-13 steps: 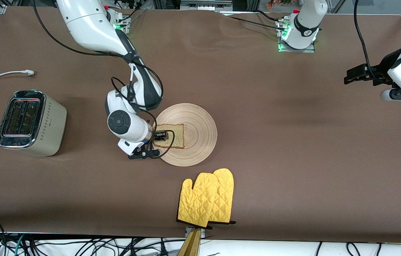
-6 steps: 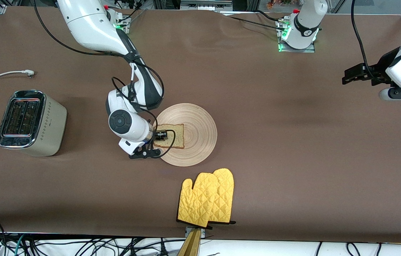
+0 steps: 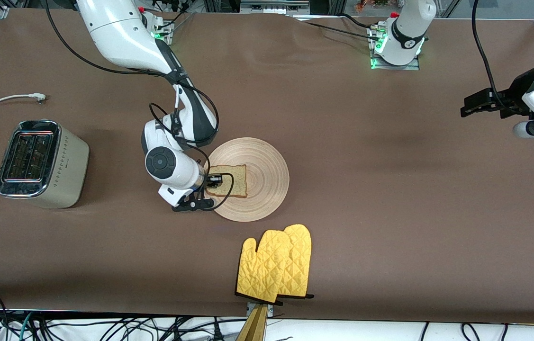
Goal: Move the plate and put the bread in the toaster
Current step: 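Grasp the bread slice's crust edge with the right gripper, then lift the bread slice and carry it to the toaster with the right gripper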
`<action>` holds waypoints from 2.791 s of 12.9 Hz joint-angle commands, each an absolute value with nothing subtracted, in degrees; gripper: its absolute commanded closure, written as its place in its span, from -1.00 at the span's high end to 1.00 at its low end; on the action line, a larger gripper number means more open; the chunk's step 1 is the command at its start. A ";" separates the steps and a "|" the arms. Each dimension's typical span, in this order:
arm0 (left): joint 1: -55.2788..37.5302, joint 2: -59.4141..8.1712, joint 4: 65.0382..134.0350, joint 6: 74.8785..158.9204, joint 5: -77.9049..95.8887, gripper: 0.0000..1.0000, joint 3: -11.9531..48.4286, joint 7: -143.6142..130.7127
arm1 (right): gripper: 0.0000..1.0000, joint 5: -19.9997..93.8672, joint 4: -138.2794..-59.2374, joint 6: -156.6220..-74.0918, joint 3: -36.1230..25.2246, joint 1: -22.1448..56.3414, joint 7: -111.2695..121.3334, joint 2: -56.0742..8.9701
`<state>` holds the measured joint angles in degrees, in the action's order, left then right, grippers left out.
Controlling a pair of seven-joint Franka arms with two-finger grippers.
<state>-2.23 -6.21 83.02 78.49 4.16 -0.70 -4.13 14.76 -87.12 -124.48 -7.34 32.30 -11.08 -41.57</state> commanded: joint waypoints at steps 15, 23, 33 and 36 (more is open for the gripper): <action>-2.64 -7.65 81.12 80.51 1.49 1.00 -0.88 -4.31 | -1.00 14.59 -85.34 -116.56 -8.70 32.70 -10.99 -36.13; -2.55 -7.65 81.12 80.51 1.58 1.00 -0.88 -4.22 | -1.00 10.63 -81.05 -96.72 -19.14 32.43 -7.14 -26.63; -3.43 -7.65 81.12 80.51 1.49 1.00 -0.44 -4.48 | -1.00 8.17 -75.41 -81.56 -45.33 31.99 16.94 -26.63; -3.34 -7.65 81.12 80.51 1.49 1.00 -0.44 -4.48 | -1.00 3.54 -75.41 -82.09 -47.81 31.91 19.51 -26.98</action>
<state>-2.93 -7.15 82.49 80.79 3.65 -0.56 -4.25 6.58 -76.73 -83.00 -46.90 31.52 17.96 -26.22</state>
